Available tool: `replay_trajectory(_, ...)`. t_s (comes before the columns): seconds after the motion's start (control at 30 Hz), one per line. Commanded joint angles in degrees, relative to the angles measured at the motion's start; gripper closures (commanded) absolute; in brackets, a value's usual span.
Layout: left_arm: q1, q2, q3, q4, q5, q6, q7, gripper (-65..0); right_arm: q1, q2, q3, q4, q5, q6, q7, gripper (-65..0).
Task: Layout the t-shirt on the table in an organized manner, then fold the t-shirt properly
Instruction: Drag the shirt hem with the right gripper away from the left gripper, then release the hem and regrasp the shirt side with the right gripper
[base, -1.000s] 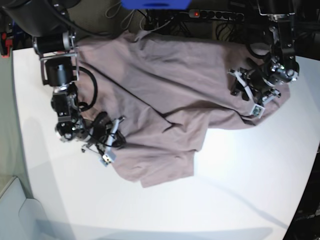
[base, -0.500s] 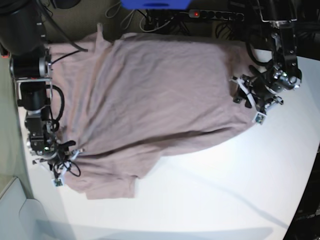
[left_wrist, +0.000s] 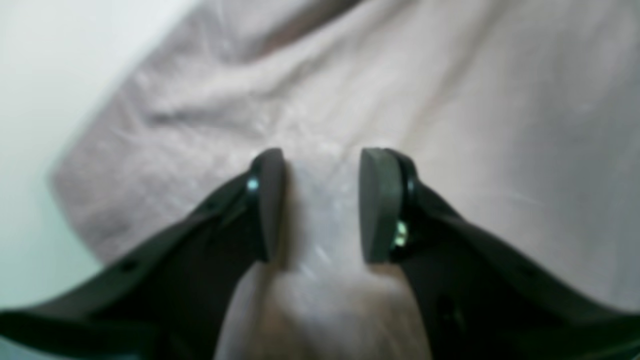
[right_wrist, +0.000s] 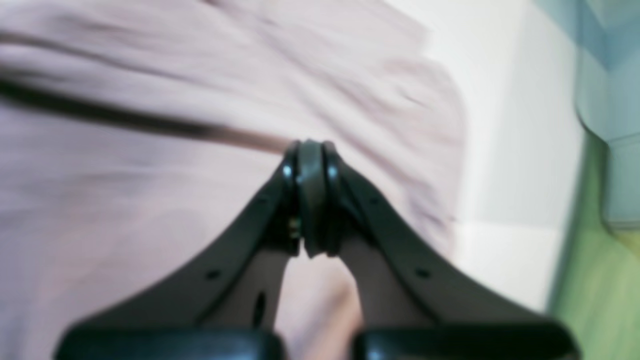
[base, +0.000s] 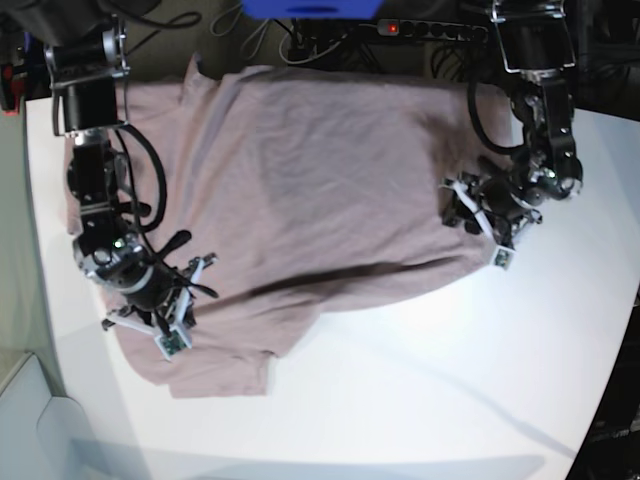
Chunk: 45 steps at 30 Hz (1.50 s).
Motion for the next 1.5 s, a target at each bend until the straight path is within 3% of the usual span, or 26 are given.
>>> replay_trajectory(0.0, -1.87, -1.04, -0.17, -2.53, 0.90, 0.30, 0.15, -24.6, -0.21, 0.89, 0.85, 2.02, -0.07, -0.25, 0.34, 0.0)
replay_trajectory(0.13, -3.80, -6.14, -0.26, -13.52, 0.90, 0.30, -8.29, -24.6, -3.82, 0.98, 1.64, 4.04, -0.07, -0.25, 0.17, 0.0)
replay_trajectory(0.3, -7.40, -12.82, -0.26, -23.45, 0.81, 0.30, -17.08, -24.6, -5.66, 1.24, 7.26, 4.04, -0.07, -0.08, 0.17, 0.0)
replay_trajectory(0.5, -14.35, -18.01, -0.26, -26.97, 0.81, 0.30, -17.88, -24.6, -8.04, 1.15, 12.28, 4.13, -0.07, 3.79, 0.08, 0.0)
replay_trajectory(0.73, -20.77, -19.41, -0.35, -25.74, 0.37, 0.30, -16.03, -24.6, -10.76, 0.98, 12.19, 6.06, -0.07, 4.14, 0.08, 0.0)
replay_trajectory(0.87, -19.54, -18.27, -0.53, -17.48, 0.19, 0.30, -9.96, -24.6, -12.70, 0.80, 12.10, 8.96, -0.07, 4.14, 0.08, 0.0)
replay_trajectory(1.1, -12.15, -8.60, -0.26, -1.48, 0.81, 0.30, -1.70, -24.6, -15.51, -0.34, 12.45, 8.26, -0.07, 4.14, 0.08, 0.0)
replay_trajectory(1.27, -10.13, -3.24, -0.17, -0.86, 3.27, 0.30, -1.79, -24.6, -18.24, -0.69, 12.10, 8.17, 0.10, 4.23, 0.08, 0.0)
replay_trajectory(1.37, -10.48, -2.97, -0.17, -4.47, 7.32, 0.30, -2.58, -24.6, -18.68, -1.92, 12.01, 8.00, 0.10, 4.23, 0.08, 0.0)
replay_trajectory(1.47, -10.39, -4.12, -0.53, -8.69, 10.57, 0.30, -6.97, -24.6, -18.76, -3.95, 12.01, 7.82, 0.02, 4.23, 0.08, 0.0)
